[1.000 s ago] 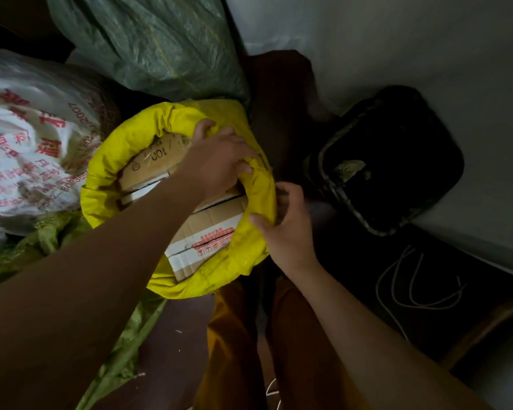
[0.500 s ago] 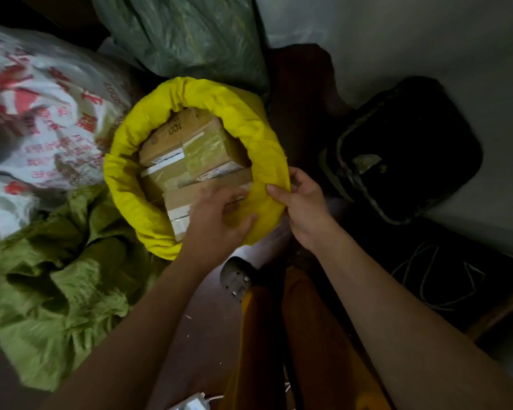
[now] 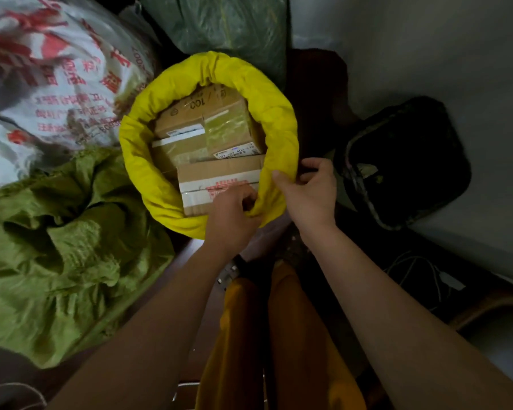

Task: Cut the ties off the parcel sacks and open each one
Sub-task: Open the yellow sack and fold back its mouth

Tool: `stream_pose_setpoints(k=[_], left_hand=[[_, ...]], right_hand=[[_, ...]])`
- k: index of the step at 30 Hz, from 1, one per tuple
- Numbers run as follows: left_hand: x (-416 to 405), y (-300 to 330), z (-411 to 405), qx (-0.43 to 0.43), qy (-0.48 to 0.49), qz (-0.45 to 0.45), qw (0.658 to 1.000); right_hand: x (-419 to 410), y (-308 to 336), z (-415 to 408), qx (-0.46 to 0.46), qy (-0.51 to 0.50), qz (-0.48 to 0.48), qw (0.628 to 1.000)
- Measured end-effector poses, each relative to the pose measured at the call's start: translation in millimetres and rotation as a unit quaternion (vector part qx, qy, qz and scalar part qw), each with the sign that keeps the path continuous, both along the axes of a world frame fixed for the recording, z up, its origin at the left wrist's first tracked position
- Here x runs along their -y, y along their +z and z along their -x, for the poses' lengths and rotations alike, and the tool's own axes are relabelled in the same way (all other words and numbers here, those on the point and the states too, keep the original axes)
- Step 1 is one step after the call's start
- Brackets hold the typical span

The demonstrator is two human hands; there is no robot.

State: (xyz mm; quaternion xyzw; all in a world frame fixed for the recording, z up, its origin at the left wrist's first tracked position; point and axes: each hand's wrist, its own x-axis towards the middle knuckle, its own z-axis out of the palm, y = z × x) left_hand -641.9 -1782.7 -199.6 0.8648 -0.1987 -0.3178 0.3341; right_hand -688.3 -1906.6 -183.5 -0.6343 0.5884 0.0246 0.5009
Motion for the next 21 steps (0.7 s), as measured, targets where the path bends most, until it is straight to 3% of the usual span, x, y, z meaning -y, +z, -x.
stream_pose_setpoints(k=[7,12,15,17,19,21], left_hand=[[-9.4,1.3,11.8,0.011,0.062,0.044,0.997],[-22.1,13.5,13.3,0.061,0.149,-0.022,0.987],[-23.4,21.1,18.6,0.081,0.319,-0.145,0.933],[-20.2,24.5,22.1,0.003,0.426,-0.214,0.879],[-12.6,28.8,22.2,-0.114,0.547,-0.199,0.805],[-2.0,31.6,22.5,-0.179,0.629,-0.145,0.742]], right_hand=[[-7.4,0.4,-13.0,-0.064,0.065,-0.035,0.995],[-8.9,-9.2,-8.3,-0.051,0.012,-0.069,0.996],[-8.2,-7.6,-6.5,-0.040,-0.029,-0.114,0.992],[-7.7,-4.8,-5.4,-0.032,-0.042,-0.134,0.990],[-8.2,-2.2,-6.0,-0.018,-0.051,-0.152,0.987],[-8.5,1.7,-7.5,0.001,-0.064,-0.173,0.983]])
